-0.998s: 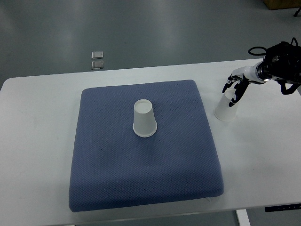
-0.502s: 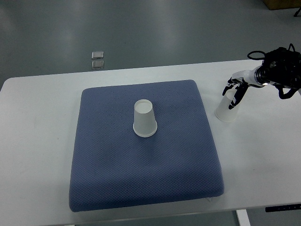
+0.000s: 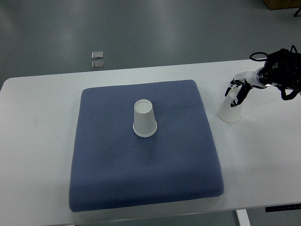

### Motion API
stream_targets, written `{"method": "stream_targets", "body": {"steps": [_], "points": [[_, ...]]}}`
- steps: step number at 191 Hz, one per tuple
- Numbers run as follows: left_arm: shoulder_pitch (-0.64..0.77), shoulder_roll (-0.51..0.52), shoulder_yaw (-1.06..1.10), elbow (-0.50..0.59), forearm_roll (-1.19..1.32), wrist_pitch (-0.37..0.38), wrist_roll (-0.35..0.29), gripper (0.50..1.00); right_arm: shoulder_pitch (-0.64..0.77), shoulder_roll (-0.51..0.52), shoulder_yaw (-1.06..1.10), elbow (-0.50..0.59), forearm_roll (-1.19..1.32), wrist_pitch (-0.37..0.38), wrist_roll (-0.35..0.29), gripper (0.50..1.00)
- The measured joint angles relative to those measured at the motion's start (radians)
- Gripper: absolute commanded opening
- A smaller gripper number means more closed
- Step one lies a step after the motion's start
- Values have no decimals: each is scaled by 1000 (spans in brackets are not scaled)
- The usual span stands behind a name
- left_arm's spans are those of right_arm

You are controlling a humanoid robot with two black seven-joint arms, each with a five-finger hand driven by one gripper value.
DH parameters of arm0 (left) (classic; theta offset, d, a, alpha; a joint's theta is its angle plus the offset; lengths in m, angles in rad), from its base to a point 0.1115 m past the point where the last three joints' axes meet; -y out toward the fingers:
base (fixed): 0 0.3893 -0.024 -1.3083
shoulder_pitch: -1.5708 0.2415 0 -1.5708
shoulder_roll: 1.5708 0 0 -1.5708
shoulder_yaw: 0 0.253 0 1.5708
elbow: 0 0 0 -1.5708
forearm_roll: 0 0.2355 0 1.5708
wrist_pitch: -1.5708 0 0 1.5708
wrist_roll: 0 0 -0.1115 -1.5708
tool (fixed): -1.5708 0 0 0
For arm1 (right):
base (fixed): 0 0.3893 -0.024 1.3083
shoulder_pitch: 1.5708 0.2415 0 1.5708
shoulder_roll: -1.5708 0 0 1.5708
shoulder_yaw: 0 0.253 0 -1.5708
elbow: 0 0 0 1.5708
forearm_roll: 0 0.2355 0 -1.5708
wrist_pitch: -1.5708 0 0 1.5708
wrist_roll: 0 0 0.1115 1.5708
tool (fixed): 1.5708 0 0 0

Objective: Stack paper cups
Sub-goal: 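Close the right hand fingers around the white cup, then lift the cup with the right hand and carry it over the pad cup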

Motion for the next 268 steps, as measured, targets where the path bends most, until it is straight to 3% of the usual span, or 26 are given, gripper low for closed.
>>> {"method": "stream_targets", "body": {"steps": [44, 123, 165, 192, 268], "points": [[-1, 0, 1, -2, 0, 0, 0, 1000, 139, -52, -39, 62, -3, 29, -5, 707], [-9, 0, 2, -11, 1, -1, 0, 1000, 646, -185, -299, 330, 14, 115, -11, 711], [-10, 0, 4, -12, 1, -2, 0, 1000, 761, -184, -342, 395, 41, 131, -12, 719], [-10, 0, 5, -11, 1, -2, 0, 1000, 796, -121, -342, 399, 92, 144, -12, 719], [-10, 0, 0, -7, 0, -1, 0, 1000, 829, 233, -321, 356, 321, 158, -6, 723]]}}
